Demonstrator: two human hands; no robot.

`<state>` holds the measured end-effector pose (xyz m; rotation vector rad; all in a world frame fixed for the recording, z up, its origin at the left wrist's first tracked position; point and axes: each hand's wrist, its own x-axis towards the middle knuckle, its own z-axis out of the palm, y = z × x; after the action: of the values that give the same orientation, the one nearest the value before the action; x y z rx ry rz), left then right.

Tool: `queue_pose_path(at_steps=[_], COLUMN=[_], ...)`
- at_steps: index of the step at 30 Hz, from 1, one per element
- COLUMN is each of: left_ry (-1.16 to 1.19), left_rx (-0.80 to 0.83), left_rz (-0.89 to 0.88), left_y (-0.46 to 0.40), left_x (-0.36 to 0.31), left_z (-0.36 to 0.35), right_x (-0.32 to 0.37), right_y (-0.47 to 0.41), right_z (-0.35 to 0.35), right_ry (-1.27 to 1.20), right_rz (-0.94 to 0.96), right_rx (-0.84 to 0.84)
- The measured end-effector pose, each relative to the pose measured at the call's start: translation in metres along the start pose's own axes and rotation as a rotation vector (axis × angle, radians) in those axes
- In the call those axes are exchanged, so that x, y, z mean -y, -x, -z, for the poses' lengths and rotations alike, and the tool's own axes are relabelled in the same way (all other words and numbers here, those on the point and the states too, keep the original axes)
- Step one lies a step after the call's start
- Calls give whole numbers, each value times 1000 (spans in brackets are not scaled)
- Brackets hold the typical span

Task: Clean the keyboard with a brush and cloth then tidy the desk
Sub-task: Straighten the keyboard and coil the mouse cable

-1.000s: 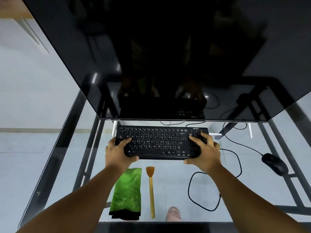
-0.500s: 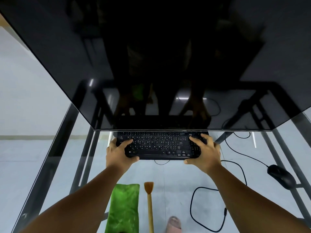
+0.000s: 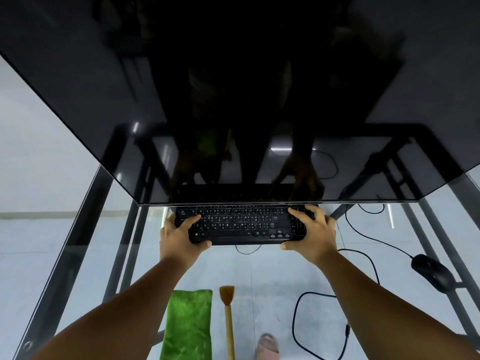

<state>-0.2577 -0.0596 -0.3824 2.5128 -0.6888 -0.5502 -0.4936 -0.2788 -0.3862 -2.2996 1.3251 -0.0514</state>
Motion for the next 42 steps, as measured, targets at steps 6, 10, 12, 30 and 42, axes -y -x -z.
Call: queue_pose_path(at_steps=[6,10,12,30,42], left_ry=[-124,-229,-260,-400,-460], left_rx=[-3,-23,-20,167,144], left_rz=[-15,-29,-68,-424,-368], left_y=[4,15,22,81,70], left_x=[1,-5,-10,-155,-189], left_z=[-7,-11,-15,-135,-161], right_x=[0,-2,-3,-178,-235], right_y=[2,11,15,57,75], right_z=[0,0,2,83,79], right_ry=[22,17,-5,-110,-184], right_rz=[10,45,58,-300,-433], right_rx=[15,-16,-50,-329,-377])
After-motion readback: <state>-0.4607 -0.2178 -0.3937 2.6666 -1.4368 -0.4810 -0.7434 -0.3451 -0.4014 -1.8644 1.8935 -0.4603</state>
